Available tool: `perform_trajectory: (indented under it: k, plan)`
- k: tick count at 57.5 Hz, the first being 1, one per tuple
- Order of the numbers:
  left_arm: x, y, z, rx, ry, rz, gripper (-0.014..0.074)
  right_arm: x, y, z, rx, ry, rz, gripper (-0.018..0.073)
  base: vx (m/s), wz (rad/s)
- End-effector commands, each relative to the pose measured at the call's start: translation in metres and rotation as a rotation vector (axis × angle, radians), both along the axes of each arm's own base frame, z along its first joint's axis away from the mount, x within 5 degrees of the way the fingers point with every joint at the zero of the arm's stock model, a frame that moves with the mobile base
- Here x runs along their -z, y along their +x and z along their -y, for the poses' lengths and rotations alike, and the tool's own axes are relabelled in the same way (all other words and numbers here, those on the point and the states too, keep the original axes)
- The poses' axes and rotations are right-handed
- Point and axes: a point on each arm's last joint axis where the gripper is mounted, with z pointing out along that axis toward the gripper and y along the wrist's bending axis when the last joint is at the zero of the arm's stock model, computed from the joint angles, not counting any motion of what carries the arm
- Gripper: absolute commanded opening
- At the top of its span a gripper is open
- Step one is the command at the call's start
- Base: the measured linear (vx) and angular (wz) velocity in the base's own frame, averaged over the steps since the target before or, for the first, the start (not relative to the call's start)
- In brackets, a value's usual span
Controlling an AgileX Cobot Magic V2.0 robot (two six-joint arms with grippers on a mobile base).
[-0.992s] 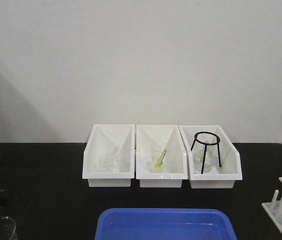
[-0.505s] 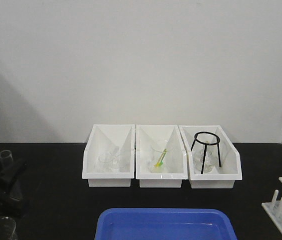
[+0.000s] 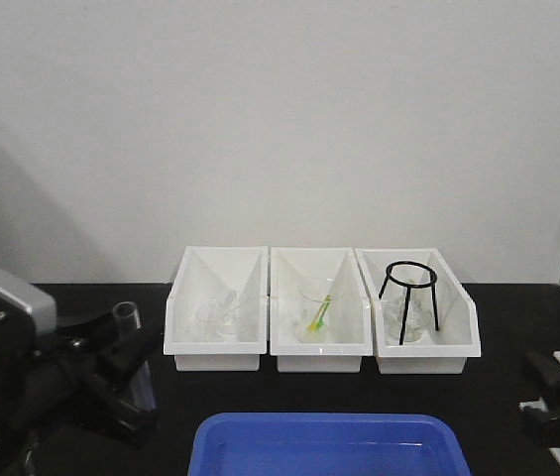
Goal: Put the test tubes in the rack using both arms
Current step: 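Lift the test tube up out of the glass beaker with the left gripper, then bring the held test tube toward the right gripper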
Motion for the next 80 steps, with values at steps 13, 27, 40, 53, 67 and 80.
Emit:
perform_trajectory:
  k: [13, 27, 40, 53, 67, 80]
  plan:
    - [-0.034, 0.018, 0.062, 0.157, -0.106, 0.12, -0.0021, -0.005, 0.012, -0.064, -0.279, 0.018, 0.138, 0.0435, 0.0, 0.0]
    - [-0.034, 0.011, 0.106, 0.273, -0.135, 0.106, -0.0021, 0.009, 0.012, -0.105, -0.434, 0.039, 0.15, 0.0435, 0.0, 0.0]
    - [-0.033, 0.002, 0.118, 0.316, -0.196, 0.054, -0.0021, 0.012, 0.013, -0.117, -0.472, 0.067, 0.179, 0.0435, 0.0, 0.0]
    - [-0.034, 0.001, 0.119, 0.324, -0.23, 0.054, -0.0021, 0.009, 0.013, -0.117, -0.476, 0.081, 0.215, 0.0435, 0.0, 0.0]
    - [-0.034, -0.01, 0.129, 0.366, -0.244, 0.031, -0.0021, 0.006, 0.013, -0.117, -0.479, 0.092, 0.241, 0.0435, 0.0, 0.0]
    - [-0.032, -0.019, 0.137, 0.393, -0.225, 0.008, -0.0021, 0.006, 0.013, -0.117, -0.479, 0.092, 0.241, 0.0435, 0.0, 0.0]
